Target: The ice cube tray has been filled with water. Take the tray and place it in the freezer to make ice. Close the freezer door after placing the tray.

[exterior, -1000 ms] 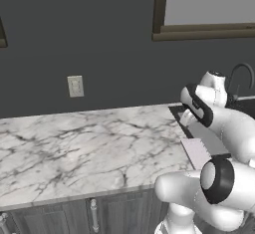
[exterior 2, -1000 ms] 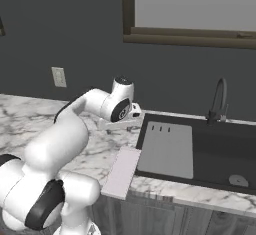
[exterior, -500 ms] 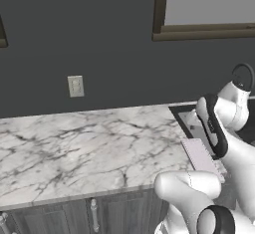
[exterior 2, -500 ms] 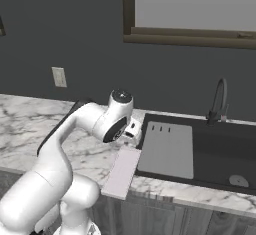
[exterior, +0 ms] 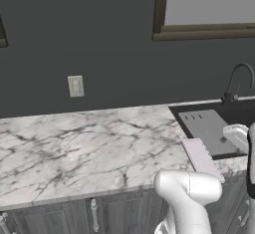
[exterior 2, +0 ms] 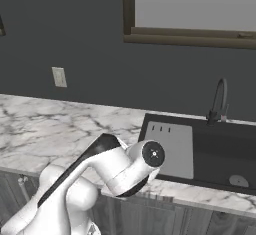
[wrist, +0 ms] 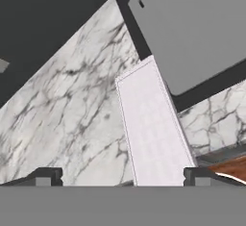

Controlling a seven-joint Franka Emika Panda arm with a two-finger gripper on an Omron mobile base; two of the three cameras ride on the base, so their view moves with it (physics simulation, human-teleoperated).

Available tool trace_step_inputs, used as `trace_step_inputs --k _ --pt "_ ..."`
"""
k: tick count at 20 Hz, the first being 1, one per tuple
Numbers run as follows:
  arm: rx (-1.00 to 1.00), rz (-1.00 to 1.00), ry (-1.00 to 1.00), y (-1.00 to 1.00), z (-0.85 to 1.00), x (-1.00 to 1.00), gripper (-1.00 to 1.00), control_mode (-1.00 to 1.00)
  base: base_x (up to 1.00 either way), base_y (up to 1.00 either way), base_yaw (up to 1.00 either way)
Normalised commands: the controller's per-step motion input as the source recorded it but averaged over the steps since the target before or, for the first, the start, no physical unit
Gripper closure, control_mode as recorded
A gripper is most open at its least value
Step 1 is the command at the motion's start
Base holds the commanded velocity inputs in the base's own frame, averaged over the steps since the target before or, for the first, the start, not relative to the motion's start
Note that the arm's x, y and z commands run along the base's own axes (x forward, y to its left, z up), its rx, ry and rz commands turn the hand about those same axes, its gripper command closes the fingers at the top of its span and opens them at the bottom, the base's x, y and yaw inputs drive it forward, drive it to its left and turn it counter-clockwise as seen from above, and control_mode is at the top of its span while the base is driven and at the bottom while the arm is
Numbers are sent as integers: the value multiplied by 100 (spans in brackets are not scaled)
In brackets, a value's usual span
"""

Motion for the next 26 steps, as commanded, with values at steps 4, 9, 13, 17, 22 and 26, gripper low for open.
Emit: trace_step_inputs --k 4,9,13,17,22,26 --pt "24 -8 -21 -49 -3 -95 -100 -100 0 0 0" --pt "24 -16 -9 -41 -8 -70 -100 -100 0 0 0" --pt "25 -13 0 -19 -17 -39 -100 -100 0 0 0" --pt "23 -10 0 0 -24 -3 -100 -100 0 0 0" --pt "20 -7 1 7 -33 1 -100 -100 0 0 0" --pt "10 -6 8 23 -28 8 -100 -100 0 0 0"
